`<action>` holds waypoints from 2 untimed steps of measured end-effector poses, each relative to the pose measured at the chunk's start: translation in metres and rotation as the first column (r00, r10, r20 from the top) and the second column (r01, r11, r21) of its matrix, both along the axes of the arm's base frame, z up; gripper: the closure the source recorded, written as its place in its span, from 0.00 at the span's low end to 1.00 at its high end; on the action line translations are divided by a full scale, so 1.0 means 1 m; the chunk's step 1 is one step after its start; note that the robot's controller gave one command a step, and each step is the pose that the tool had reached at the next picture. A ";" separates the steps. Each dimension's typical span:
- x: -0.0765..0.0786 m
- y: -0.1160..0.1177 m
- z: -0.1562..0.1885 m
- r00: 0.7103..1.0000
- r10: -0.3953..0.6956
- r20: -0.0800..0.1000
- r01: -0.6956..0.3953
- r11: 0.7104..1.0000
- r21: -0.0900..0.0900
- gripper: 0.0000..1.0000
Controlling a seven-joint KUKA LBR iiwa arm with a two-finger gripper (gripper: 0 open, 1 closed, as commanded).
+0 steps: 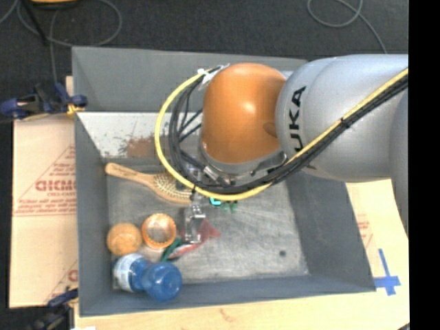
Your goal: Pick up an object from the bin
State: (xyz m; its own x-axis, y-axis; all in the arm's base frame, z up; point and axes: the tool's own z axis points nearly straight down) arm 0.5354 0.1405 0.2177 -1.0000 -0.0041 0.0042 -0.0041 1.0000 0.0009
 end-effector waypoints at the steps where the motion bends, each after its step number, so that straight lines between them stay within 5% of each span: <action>1: 0.002 -0.001 0.004 1.000 -0.004 0.007 0.004 1.000 0.001 0.00; 2: -0.006 -0.012 -0.029 0.994 0.111 0.011 -0.111 0.994 -0.001 0.00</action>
Offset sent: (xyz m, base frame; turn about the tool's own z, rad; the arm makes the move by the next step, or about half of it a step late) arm -0.0345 -0.0484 -0.1477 -0.4946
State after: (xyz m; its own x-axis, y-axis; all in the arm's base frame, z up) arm 0.5299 0.1288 0.1883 -0.9934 -0.1148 -0.0068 -0.1148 0.9934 0.0001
